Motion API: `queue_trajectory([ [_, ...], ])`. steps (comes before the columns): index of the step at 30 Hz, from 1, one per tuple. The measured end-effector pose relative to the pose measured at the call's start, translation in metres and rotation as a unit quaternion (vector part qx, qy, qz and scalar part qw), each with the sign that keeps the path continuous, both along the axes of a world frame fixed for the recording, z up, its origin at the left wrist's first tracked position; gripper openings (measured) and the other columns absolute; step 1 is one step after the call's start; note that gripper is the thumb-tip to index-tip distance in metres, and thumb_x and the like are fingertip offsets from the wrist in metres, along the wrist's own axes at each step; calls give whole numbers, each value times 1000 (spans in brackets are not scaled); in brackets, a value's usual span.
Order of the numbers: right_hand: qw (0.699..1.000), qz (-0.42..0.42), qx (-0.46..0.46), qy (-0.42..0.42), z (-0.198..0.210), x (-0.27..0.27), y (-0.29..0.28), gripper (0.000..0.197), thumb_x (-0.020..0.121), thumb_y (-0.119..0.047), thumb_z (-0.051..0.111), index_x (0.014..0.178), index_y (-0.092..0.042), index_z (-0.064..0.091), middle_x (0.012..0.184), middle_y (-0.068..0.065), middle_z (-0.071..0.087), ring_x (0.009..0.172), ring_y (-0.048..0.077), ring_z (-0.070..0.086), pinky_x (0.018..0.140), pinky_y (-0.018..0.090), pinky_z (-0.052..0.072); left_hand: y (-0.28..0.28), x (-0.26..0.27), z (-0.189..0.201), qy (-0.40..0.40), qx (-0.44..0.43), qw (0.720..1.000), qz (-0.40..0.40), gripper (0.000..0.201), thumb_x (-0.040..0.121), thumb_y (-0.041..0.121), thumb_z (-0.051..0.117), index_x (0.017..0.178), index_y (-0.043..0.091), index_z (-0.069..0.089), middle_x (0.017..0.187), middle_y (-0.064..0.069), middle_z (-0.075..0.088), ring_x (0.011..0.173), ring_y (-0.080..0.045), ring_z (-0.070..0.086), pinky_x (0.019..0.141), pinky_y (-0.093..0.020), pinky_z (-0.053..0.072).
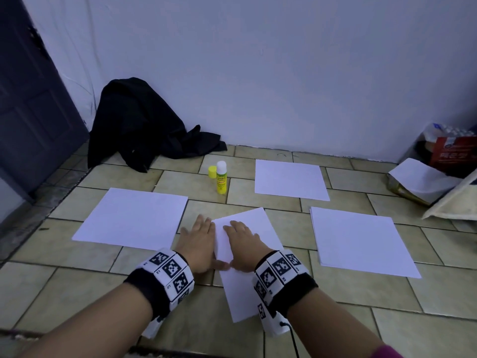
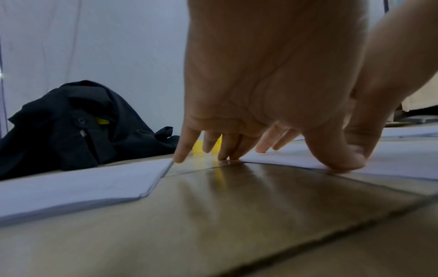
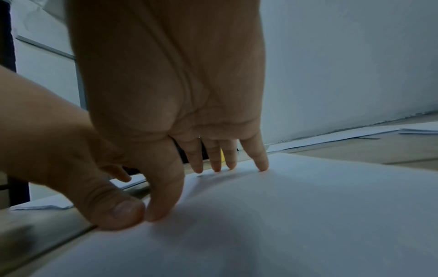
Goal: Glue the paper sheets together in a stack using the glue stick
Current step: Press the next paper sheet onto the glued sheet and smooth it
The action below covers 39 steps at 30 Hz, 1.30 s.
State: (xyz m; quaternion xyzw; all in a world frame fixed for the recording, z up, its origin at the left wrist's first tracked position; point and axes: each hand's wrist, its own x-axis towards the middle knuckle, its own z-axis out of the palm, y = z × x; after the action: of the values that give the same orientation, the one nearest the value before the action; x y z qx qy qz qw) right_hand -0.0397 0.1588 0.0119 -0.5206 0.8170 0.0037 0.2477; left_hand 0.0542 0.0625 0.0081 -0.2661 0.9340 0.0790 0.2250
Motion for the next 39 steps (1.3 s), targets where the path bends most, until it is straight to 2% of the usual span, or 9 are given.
queue_trajectory([
  [4,997,59,20,-34,4,5,-11,94,88,-48,57,153,-10,0,161,3,-5,148,17,-4,115,59,0,-2,2,-5,-26,-16,999,-21,109,84,66,51,152,4,-7,161,-9,-9,147,-24,-16,117,-52,13],
  [10,996,-41,-4,-83,5,-25,-6,59,95,-16,39,150,-29,20,153,-1,34,139,20,32,113,54,-16,-2,5,-9,-27,-26,999,-17,108,84,75,39,152,7,-10,161,-6,-13,145,-20,-23,115,-56,-5],
  [16,985,-159,0,-59,4,-67,14,44,99,-37,33,142,-27,30,134,4,55,129,24,47,116,50,-7,-2,5,-10,-35,-49,998,-24,108,84,76,36,152,8,-10,161,-5,-12,146,-20,-22,116,-57,-7],
  [20,986,-165,3,-39,7,-76,20,68,87,-57,55,141,-22,31,136,0,53,131,20,45,117,48,0,-1,5,-6,-26,-35,999,-16,109,82,77,39,153,9,-10,161,-3,-12,146,-19,-20,117,-55,-5],
  [23,989,-134,29,60,6,-64,17,82,79,-56,67,143,-22,29,145,4,38,137,25,30,115,51,14,-2,2,5,-31,-37,999,-7,101,82,77,38,152,8,14,161,-6,11,149,-22,-3,117,-54,1],
  [25,982,-125,45,132,7,-50,16,73,83,-52,63,142,-23,32,144,11,30,135,30,24,107,48,29,-3,-1,17,-15,-68,997,-12,78,83,77,37,121,10,54,137,-9,49,137,-25,30,115,-50,14],
  [27,981,-100,49,161,7,-34,13,51,93,-33,53,139,-18,36,143,14,28,132,31,26,101,45,32,-4,-4,27,11,-99,995,-32,56,87,70,42,89,15,57,113,-4,62,117,-22,48,102,-40,30],
  [31,992,-62,32,108,1,-1,3,49,95,-14,42,141,-11,30,145,16,24,133,31,25,101,44,34,-5,-9,18,83,9,991,-101,73,83,51,65,142,18,37,143,0,41,131,-19,37,105,-33,34],
  [39,997,-21,-22,65,-5,13,-8,59,94,-14,53,145,-8,24,147,10,24,132,26,29,97,40,40,-1,2,-2,57,-13,998,-27,97,73,65,67,142,11,26,148,-10,24,140,-24,20,106,-40,35],
])
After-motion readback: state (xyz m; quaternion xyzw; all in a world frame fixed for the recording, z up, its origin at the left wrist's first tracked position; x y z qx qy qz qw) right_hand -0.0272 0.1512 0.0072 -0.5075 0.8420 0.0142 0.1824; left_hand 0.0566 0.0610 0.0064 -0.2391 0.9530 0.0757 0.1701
